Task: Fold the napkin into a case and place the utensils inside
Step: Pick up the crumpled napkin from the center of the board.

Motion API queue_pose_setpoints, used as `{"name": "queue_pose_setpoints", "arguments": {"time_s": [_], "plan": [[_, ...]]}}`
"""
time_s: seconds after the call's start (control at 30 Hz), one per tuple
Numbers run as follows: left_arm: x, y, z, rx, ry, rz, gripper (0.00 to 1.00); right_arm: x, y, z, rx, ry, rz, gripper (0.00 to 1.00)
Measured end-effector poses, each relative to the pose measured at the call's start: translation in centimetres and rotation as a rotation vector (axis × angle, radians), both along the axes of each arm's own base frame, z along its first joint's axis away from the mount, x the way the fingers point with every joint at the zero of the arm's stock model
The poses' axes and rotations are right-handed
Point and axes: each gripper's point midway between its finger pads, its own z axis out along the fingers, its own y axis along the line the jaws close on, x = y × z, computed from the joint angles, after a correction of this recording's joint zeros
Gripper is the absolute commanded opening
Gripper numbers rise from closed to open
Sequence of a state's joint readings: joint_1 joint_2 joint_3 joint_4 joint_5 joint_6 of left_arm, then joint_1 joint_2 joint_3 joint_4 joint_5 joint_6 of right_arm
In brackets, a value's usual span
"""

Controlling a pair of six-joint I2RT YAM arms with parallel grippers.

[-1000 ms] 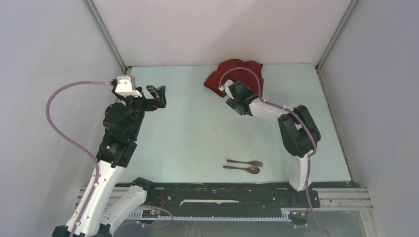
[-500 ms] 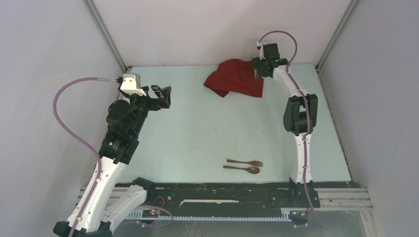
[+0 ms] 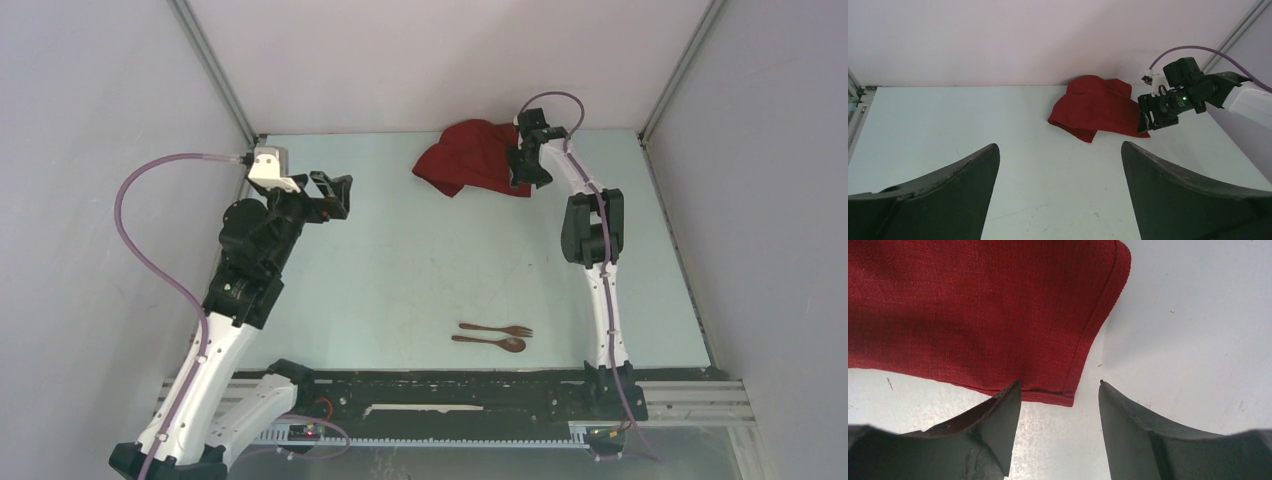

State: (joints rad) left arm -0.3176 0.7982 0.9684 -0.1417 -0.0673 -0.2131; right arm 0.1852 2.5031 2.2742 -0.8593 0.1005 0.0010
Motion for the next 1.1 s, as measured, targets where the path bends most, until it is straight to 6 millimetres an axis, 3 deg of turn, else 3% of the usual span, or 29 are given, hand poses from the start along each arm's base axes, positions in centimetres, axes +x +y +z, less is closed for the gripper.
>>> {"name": "queue_pose_setpoints", "arguments": {"time_s": [0.33, 0.73, 0.83, 0.9, 0.97, 1.1], "plan": [[0.1, -0.4, -0.1, -0.013, 0.008, -0.018, 0.99, -0.6, 0.9, -0.8, -0.037, 0.043, -0.026, 0.69], [0.3, -0.5, -0.4, -0.018, 0.017, -0.023, 0.99, -0.8, 1.3, -1.3, 0.119, 0.095, -0.043, 0.16], [0.4, -0.6, -0.5, -0.017, 0.020, -0.023, 0.99, -0.8, 1.4, -1.3, 0.144, 0.103, -0.040, 0.13], [0.5, -0.6, -0.5, -0.016, 0.022, -0.022, 0.99, -0.9, 1.5, -1.4, 0.159, 0.107, -0.041, 0.06], [0.6, -0.6, -0.6, -0.015, 0.026, -0.022, 0.99, -1.1, 1.5, -1.4, 0.163, 0.107, -0.050, 0.07], [0.7, -0.7, -0.9, -0.013, 0.033, -0.022, 0.99, -4.0, 2.2, -1.6, 0.187, 0.158, -0.082, 0.13]]}}
